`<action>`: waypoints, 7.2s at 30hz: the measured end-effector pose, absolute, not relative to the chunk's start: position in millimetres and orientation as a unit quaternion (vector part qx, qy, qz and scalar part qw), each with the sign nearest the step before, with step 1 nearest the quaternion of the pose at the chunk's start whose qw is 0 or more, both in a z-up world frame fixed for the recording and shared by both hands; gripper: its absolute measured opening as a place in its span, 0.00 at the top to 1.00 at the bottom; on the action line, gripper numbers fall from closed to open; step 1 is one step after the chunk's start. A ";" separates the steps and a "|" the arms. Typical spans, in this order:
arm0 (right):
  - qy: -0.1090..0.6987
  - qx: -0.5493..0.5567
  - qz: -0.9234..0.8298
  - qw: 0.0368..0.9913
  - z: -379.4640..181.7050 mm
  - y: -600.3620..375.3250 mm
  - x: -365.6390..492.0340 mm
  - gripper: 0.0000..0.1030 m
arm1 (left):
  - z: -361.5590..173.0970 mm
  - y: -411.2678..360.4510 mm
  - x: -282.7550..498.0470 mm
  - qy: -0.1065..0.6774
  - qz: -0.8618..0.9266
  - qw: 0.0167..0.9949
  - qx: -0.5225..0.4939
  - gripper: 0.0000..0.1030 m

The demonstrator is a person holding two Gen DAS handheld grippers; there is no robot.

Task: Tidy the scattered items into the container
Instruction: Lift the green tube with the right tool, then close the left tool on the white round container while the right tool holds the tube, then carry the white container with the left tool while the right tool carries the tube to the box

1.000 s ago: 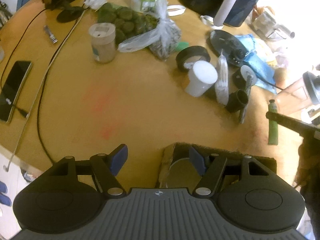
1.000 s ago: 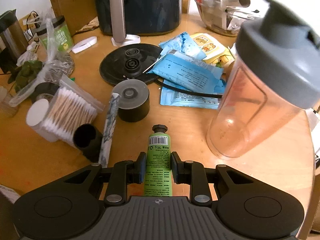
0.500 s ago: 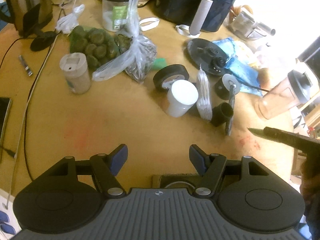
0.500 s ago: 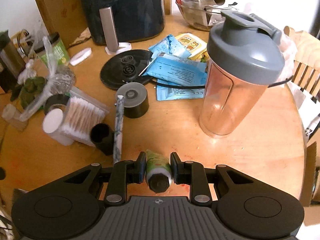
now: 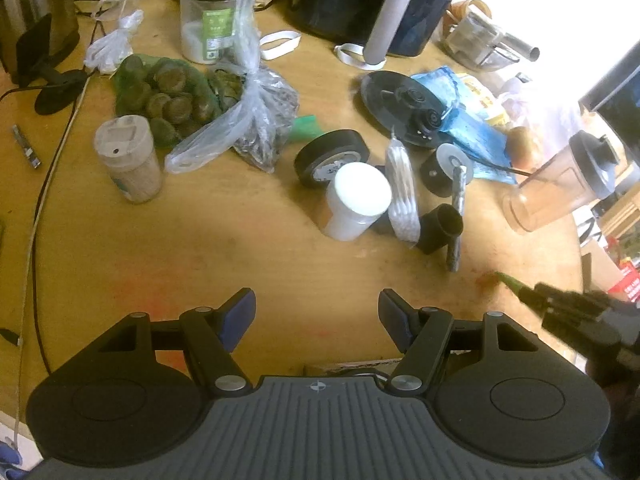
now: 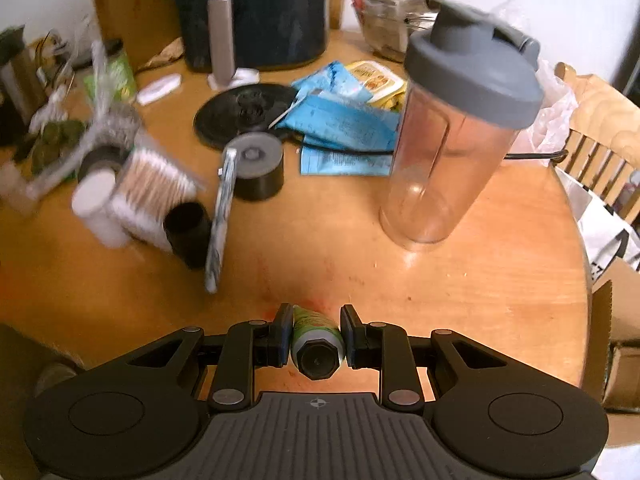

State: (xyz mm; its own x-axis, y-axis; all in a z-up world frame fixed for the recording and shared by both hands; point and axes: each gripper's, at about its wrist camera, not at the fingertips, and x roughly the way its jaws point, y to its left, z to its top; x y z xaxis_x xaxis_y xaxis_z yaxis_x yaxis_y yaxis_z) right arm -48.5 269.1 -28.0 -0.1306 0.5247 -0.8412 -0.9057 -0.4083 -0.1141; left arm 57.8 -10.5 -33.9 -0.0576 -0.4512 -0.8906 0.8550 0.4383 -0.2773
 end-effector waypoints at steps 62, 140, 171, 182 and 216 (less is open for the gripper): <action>0.464 -0.454 0.533 0.542 -66.0 290.7 14.6 0.71 | -60.9 -72.6 31.3 0.415 -0.599 0.623 0.286 0.35; 0.364 -0.413 0.713 0.434 24.9 253.4 -24.5 0.71 | 14.8 31.9 -12.7 0.356 -0.657 0.587 0.312 0.49; 0.330 -0.449 0.733 0.390 22.4 233.2 -22.0 0.71 | -46.6 48.2 -37.8 0.363 -0.663 0.540 0.370 0.49; 0.325 -0.457 0.734 0.385 21.2 230.1 -20.2 0.71 | -62.4 45.5 -39.6 0.381 -0.657 0.526 0.382 0.48; 0.097 -0.531 0.822 0.182 15.0 188.5 -62.0 0.71 | -37.1 55.8 -17.3 0.441 -0.630 0.555 0.318 0.29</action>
State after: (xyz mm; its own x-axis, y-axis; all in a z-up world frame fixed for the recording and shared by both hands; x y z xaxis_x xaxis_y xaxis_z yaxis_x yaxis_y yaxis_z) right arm -62.0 188.5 15.0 -0.3691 0.1956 -0.9086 -0.4014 -0.9153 -0.0340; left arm -17.3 55.8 -37.1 -0.1830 -0.4191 -0.8893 0.9791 0.0037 -0.2032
